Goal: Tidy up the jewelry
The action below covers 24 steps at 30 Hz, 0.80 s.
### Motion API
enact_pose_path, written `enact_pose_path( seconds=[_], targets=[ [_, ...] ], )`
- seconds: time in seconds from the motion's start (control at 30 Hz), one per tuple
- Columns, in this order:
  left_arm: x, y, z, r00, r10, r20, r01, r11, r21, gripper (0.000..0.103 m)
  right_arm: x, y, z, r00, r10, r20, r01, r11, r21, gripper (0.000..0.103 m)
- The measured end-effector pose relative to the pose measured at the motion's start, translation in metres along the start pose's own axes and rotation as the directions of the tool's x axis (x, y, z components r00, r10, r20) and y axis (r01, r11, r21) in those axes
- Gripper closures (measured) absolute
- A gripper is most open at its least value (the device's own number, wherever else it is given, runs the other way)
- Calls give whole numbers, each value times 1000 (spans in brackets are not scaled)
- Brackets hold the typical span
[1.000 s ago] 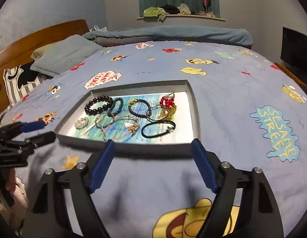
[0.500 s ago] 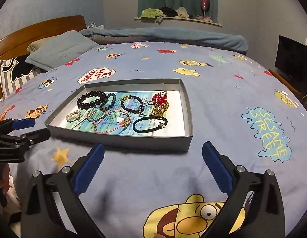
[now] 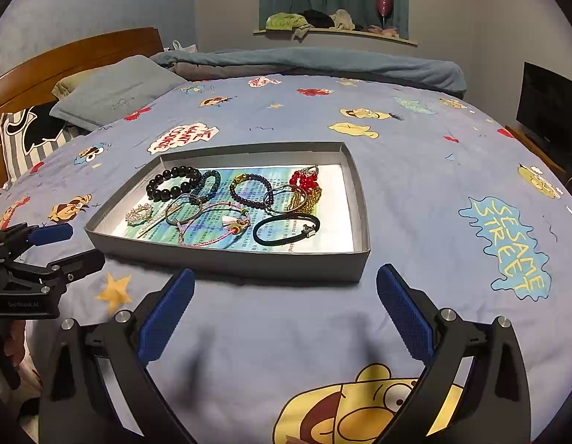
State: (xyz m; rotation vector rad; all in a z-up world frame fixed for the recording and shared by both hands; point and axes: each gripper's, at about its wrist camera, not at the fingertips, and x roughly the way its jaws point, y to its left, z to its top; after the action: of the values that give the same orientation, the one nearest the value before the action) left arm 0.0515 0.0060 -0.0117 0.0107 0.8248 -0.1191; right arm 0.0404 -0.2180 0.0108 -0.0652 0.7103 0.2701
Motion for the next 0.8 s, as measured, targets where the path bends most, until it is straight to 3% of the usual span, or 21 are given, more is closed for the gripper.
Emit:
enact_pose_path(
  seconds=[0.8],
  targets=[
    [-1,-1,-2,1000,-3,-6,4,1000,7,11,0,1,-1,1000,-4,-5,4,1000,-2,6]
  ],
)
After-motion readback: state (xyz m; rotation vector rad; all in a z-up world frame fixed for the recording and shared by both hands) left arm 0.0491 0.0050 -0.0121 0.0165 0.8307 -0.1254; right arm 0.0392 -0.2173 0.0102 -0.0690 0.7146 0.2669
